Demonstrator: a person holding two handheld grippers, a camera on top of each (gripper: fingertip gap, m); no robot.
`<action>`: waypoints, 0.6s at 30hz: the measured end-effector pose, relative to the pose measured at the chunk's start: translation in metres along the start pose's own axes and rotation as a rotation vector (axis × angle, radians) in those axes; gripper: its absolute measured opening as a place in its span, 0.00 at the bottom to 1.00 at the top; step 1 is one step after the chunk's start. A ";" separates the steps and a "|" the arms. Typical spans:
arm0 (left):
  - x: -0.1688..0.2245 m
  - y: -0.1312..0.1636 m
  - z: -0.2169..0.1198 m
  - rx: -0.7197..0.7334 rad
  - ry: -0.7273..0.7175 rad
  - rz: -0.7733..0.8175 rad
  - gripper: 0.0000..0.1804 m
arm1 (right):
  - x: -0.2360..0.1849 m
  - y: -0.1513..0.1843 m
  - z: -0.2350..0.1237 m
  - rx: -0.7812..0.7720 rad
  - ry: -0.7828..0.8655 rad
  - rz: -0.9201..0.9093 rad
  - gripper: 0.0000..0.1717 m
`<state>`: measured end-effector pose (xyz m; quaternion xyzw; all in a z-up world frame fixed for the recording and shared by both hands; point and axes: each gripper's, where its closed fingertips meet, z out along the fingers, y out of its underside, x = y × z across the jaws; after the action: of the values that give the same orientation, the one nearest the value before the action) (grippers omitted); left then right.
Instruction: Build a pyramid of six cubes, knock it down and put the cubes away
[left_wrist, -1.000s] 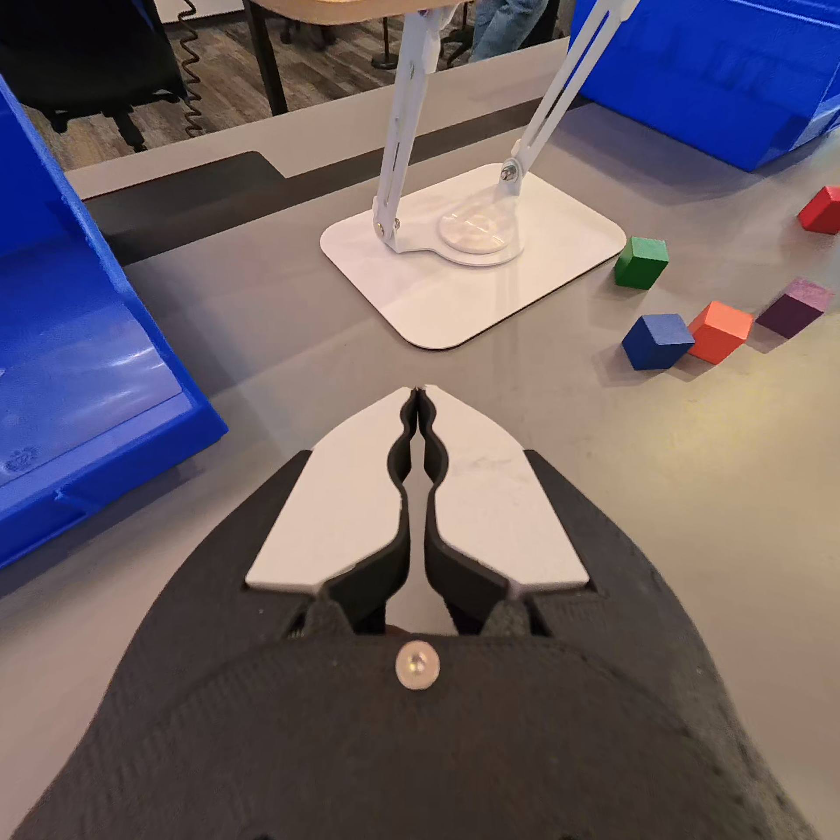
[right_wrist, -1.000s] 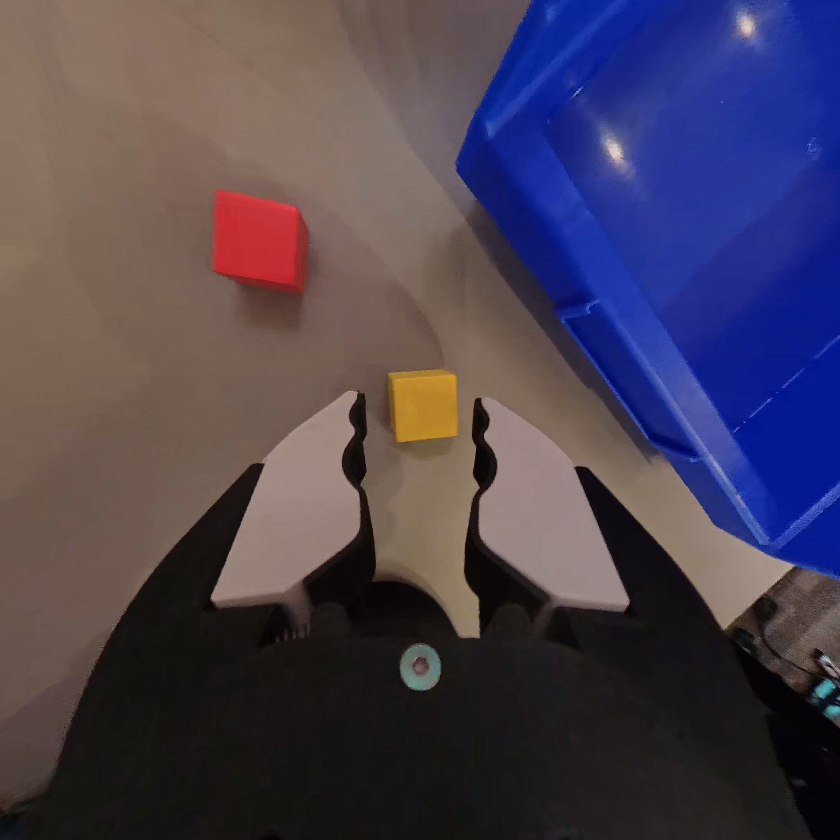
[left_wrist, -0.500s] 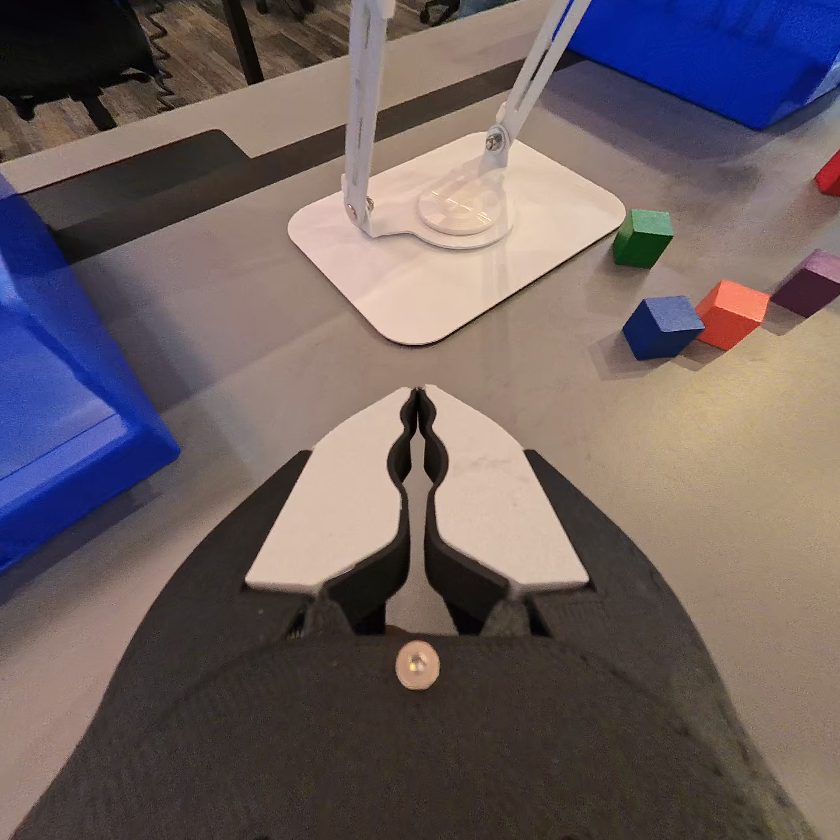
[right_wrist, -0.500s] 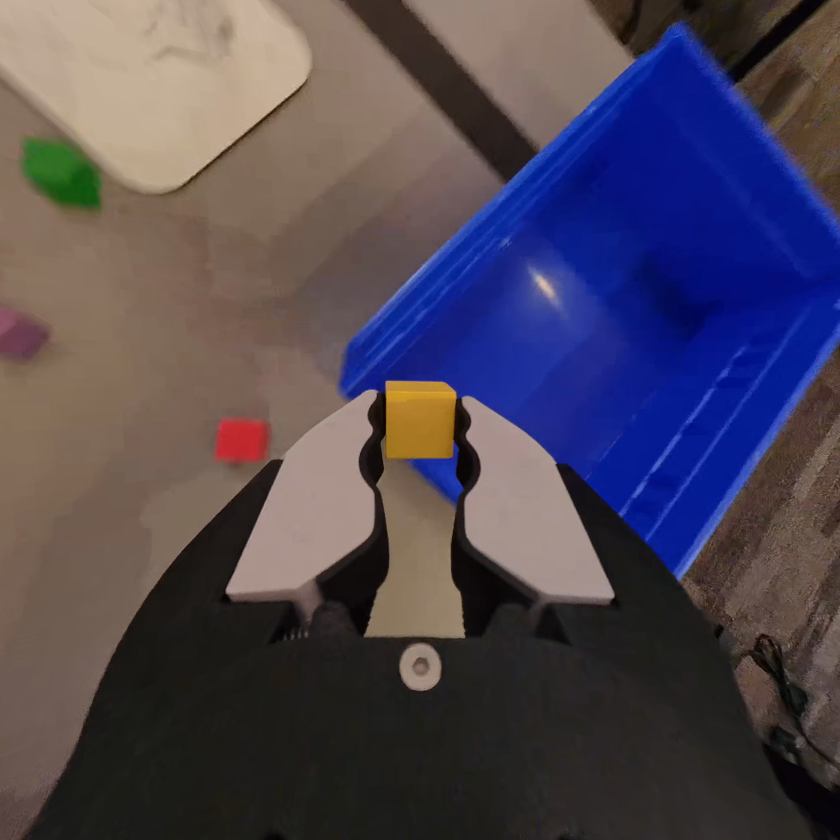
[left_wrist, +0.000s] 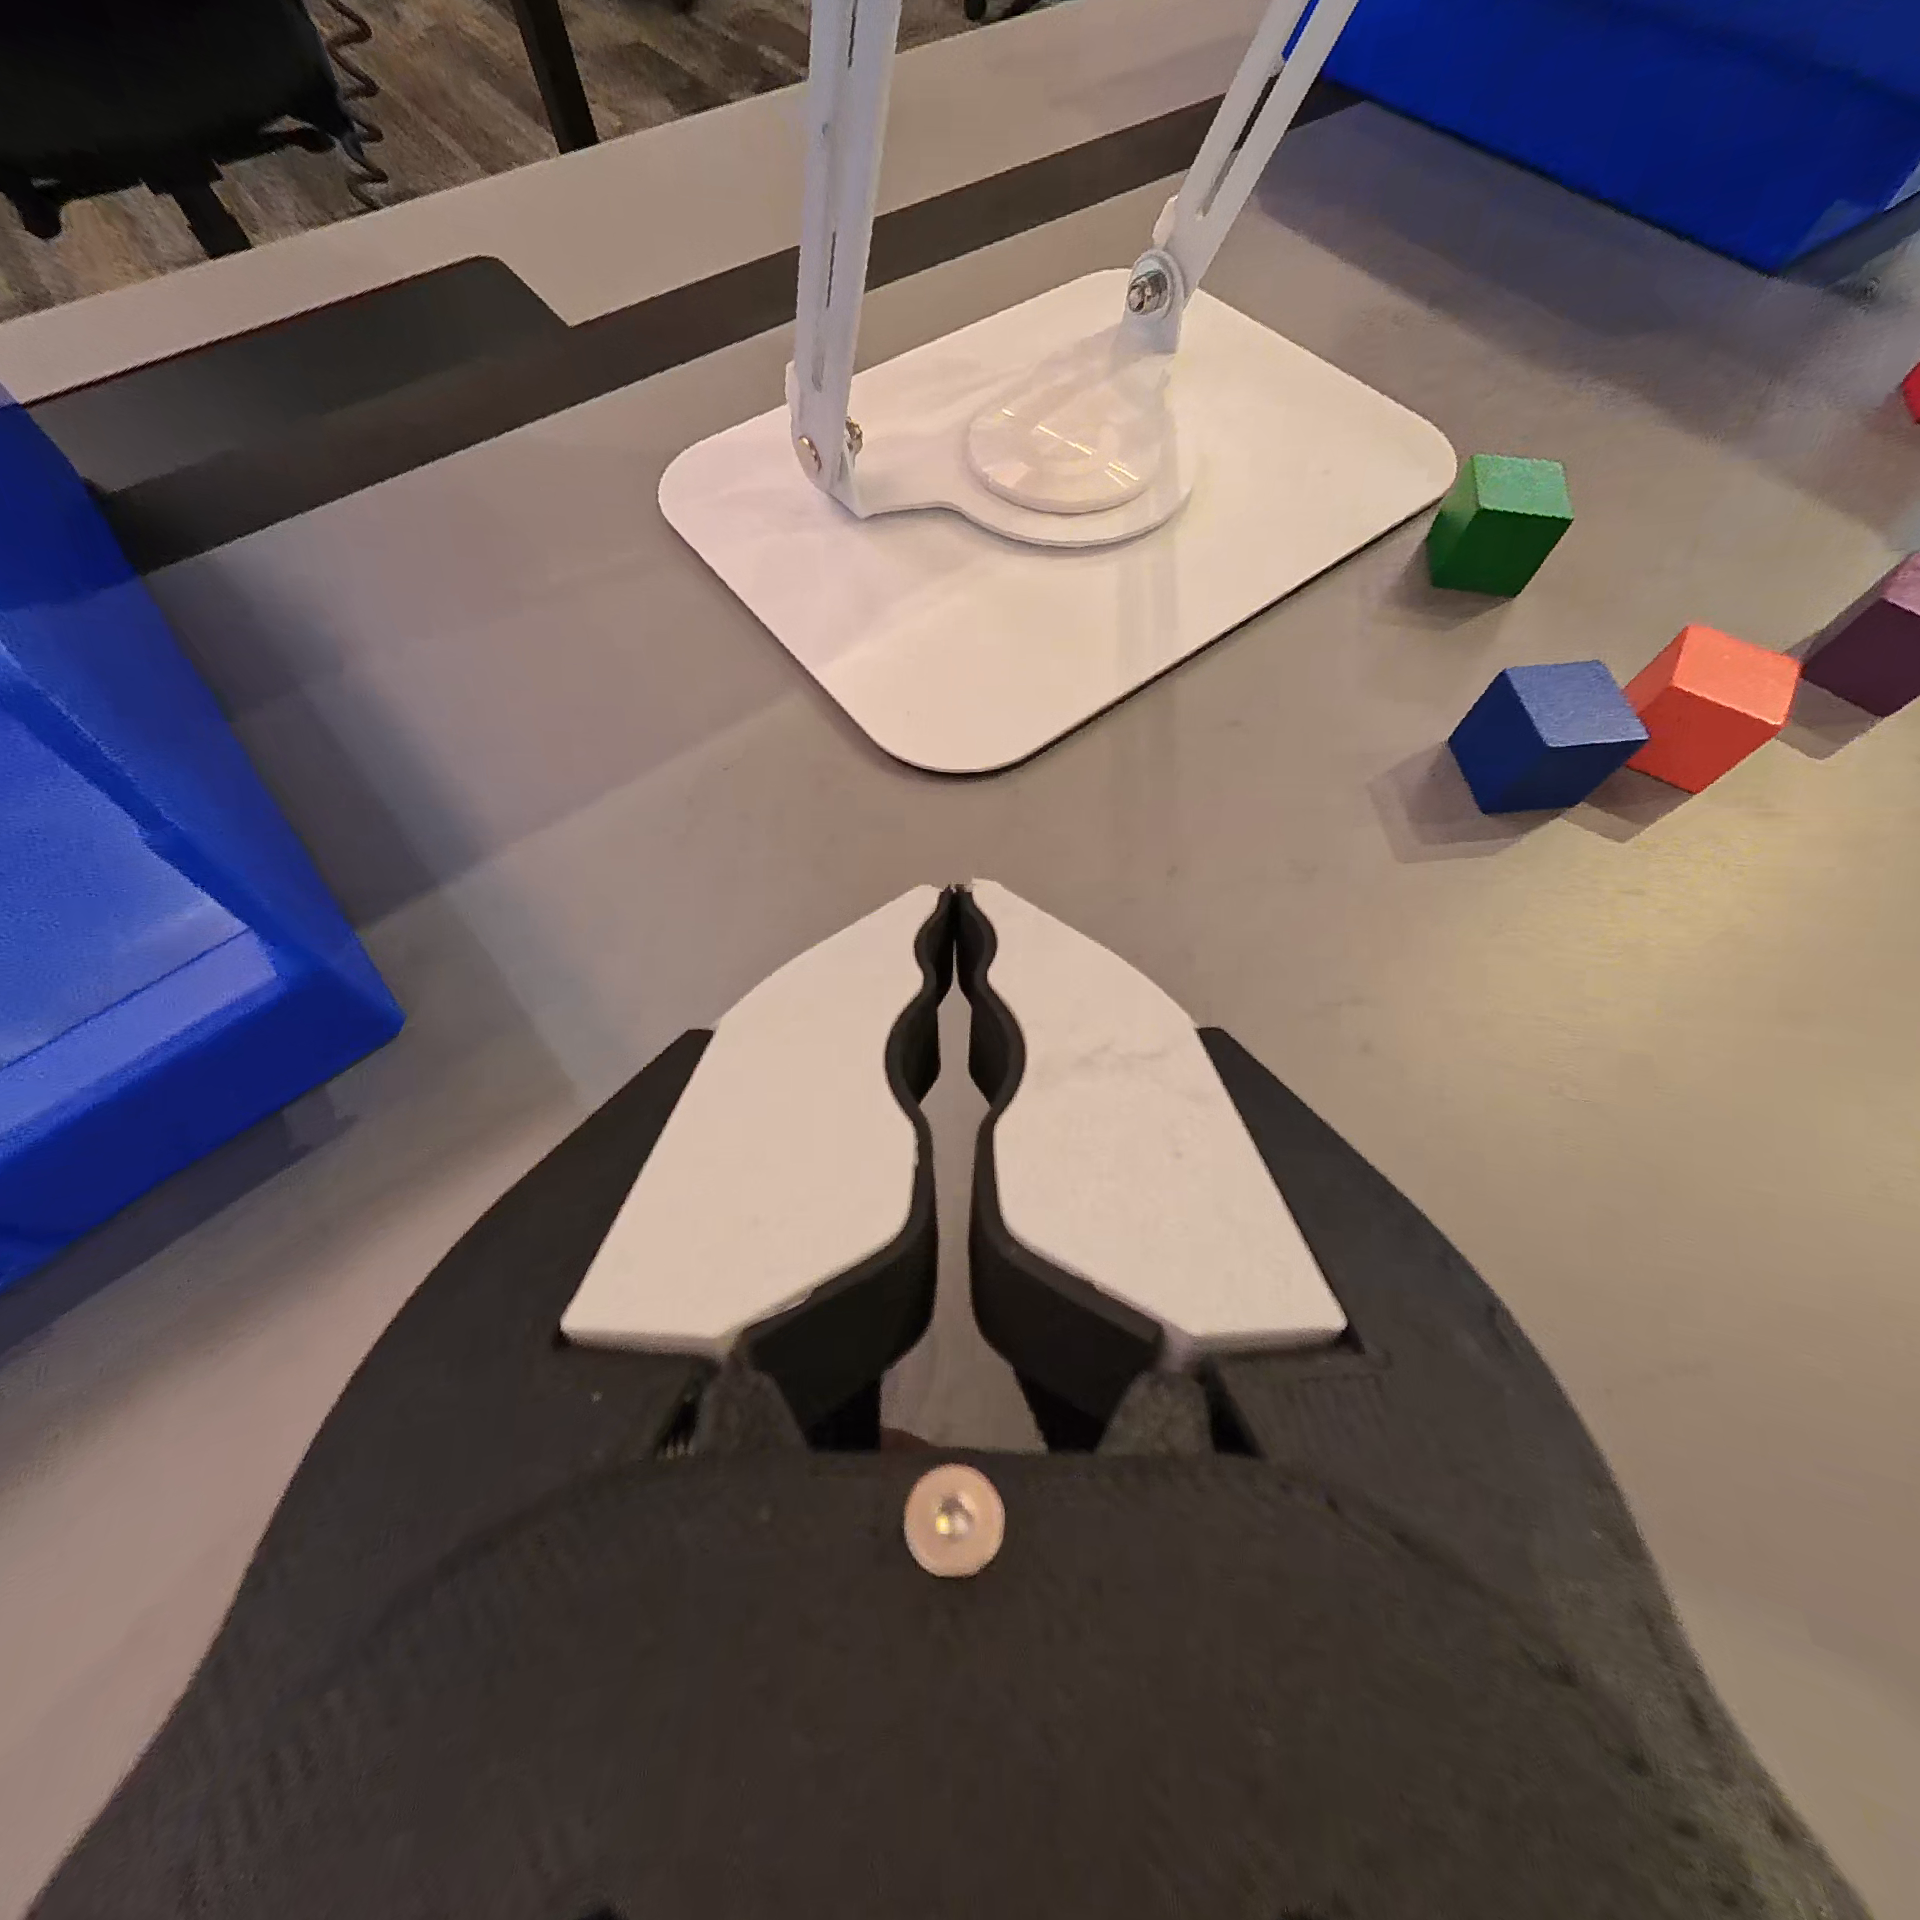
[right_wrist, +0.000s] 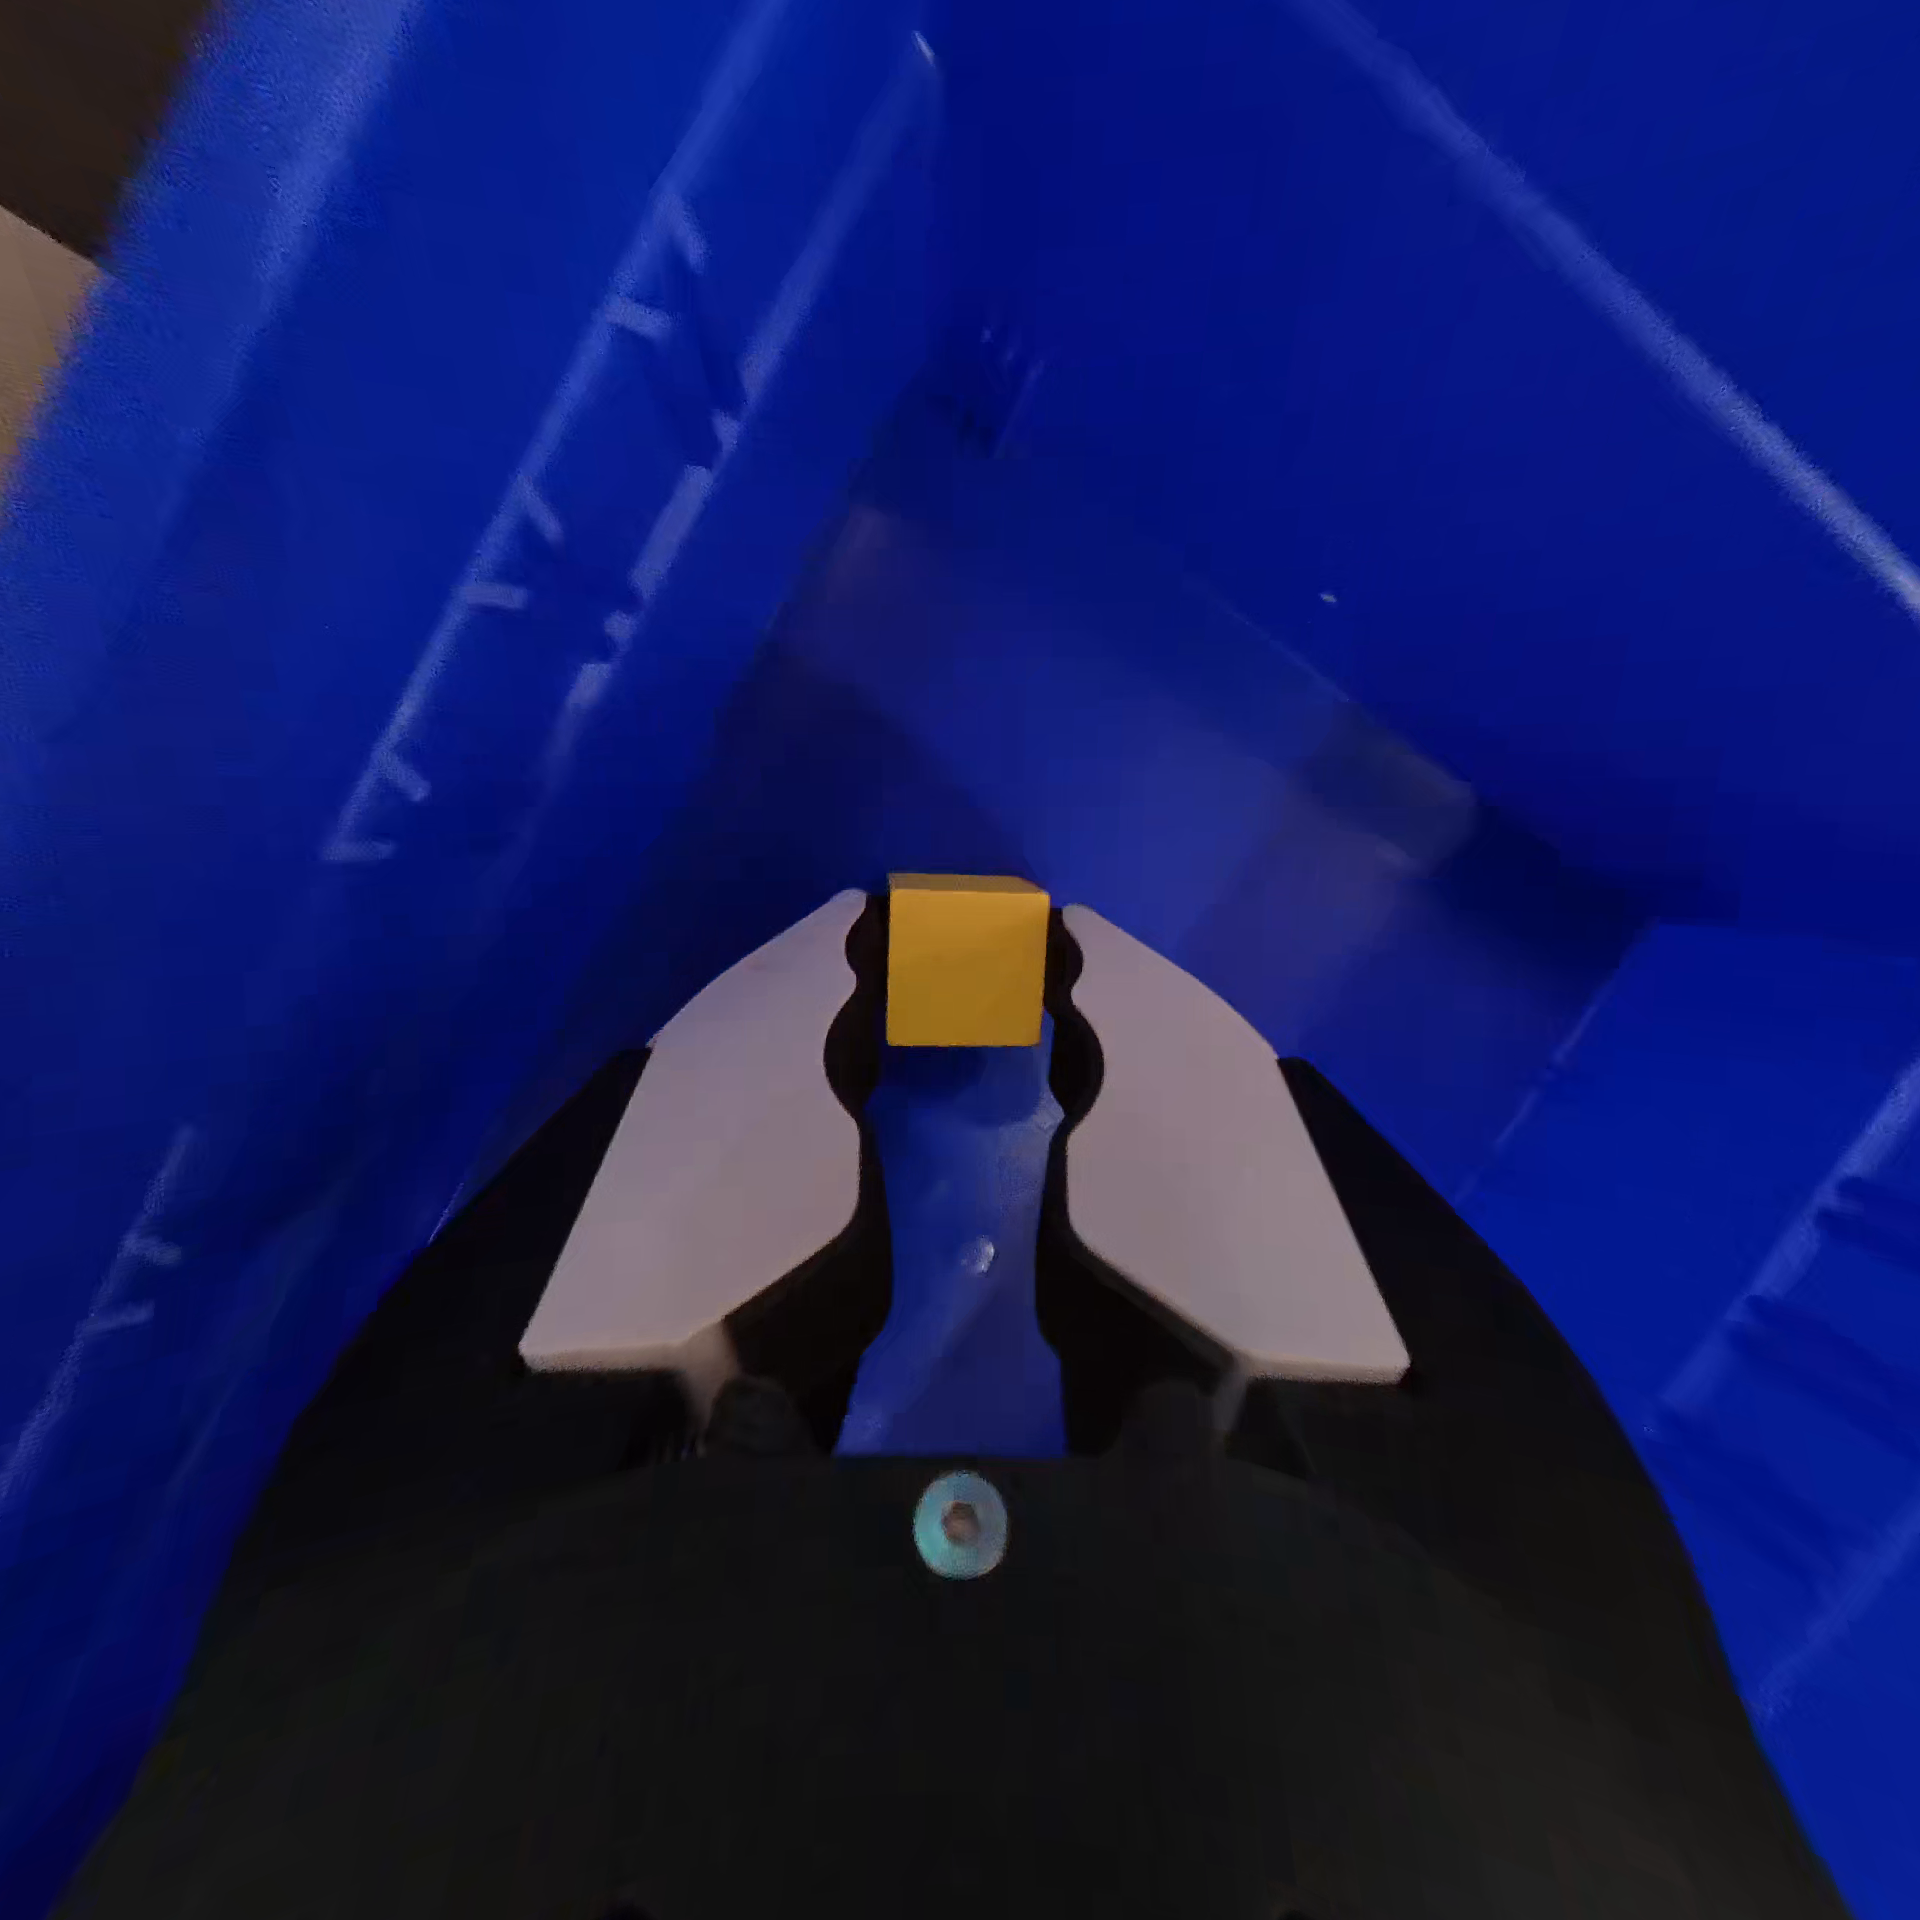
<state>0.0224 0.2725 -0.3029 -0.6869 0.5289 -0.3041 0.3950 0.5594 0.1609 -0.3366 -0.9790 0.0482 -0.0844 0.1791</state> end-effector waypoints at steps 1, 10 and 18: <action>0.000 0.000 0.000 -0.004 -0.002 0.004 0.00 | 0.002 -0.002 0.001 0.018 -0.009 0.022 0.17; 0.001 0.002 0.001 -0.013 -0.005 0.009 0.00 | -0.061 0.025 -0.139 0.207 -0.064 -0.162 0.19; 0.002 0.003 0.003 -0.024 -0.012 0.016 0.00 | -0.198 0.139 -0.178 0.122 -0.288 -0.345 0.24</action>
<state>0.0238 0.2709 -0.3065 -0.6891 0.5357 -0.2903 0.3923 0.3238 -0.0049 -0.2519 -0.9621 -0.1512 0.0241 0.2258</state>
